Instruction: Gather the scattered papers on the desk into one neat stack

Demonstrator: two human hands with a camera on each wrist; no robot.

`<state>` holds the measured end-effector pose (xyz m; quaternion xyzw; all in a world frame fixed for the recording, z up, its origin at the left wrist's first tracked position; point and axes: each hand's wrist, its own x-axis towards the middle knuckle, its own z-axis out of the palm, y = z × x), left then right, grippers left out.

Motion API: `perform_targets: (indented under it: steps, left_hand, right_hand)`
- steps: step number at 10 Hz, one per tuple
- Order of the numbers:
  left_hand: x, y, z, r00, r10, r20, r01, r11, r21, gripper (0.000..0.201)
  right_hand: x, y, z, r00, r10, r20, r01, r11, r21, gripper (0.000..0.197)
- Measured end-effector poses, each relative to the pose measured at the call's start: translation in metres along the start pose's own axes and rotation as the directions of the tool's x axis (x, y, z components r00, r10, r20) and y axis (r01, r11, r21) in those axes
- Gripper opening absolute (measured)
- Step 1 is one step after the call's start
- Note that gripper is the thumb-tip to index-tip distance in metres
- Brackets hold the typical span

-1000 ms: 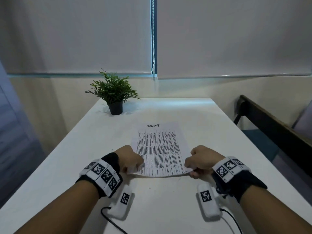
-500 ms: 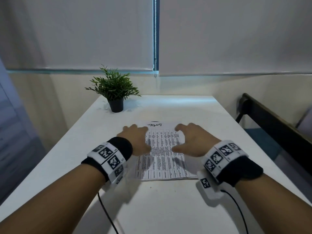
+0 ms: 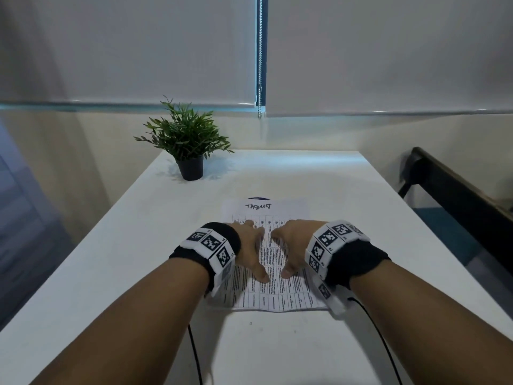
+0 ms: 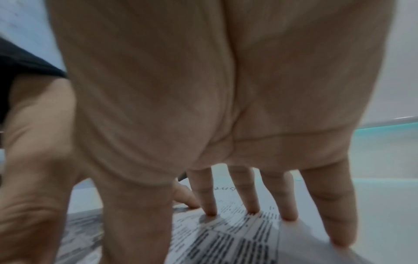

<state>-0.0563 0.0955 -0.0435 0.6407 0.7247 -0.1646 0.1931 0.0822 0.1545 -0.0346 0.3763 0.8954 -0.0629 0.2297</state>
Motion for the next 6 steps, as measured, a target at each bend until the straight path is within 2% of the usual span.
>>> perform_targets:
  steps: [1, 4, 5, 6]
  left_hand:
    - [0.0, 0.002, 0.0, 1.0, 0.001, -0.002, -0.001, 1.0, 0.018, 0.106]
    - [-0.004, 0.006, -0.001, 1.0, -0.014, -0.01, 0.014, 1.0, -0.004, 0.099]
    - [-0.006, 0.003, 0.007, 0.998, -0.046, -0.047, 0.043, 0.997, -0.07, 0.105]
    - [-0.016, 0.003, 0.016, 0.978, -0.036, -0.206, 0.0, 0.985, -0.17, 0.117]
  right_hand:
    - [0.005, -0.001, -0.002, 1.0, -0.008, 0.007, 0.008, 0.999, -0.036, 0.083]
    - [0.003, 0.002, 0.003, 1.0, -0.016, -0.02, 0.016, 1.0, 0.024, 0.082]
    - [0.001, 0.003, 0.007, 0.999, -0.007, -0.049, 0.009, 0.999, 0.051, 0.082]
    - [-0.014, 0.01, 0.006, 0.993, 0.008, -0.115, 0.017, 0.977, 0.211, 0.105]
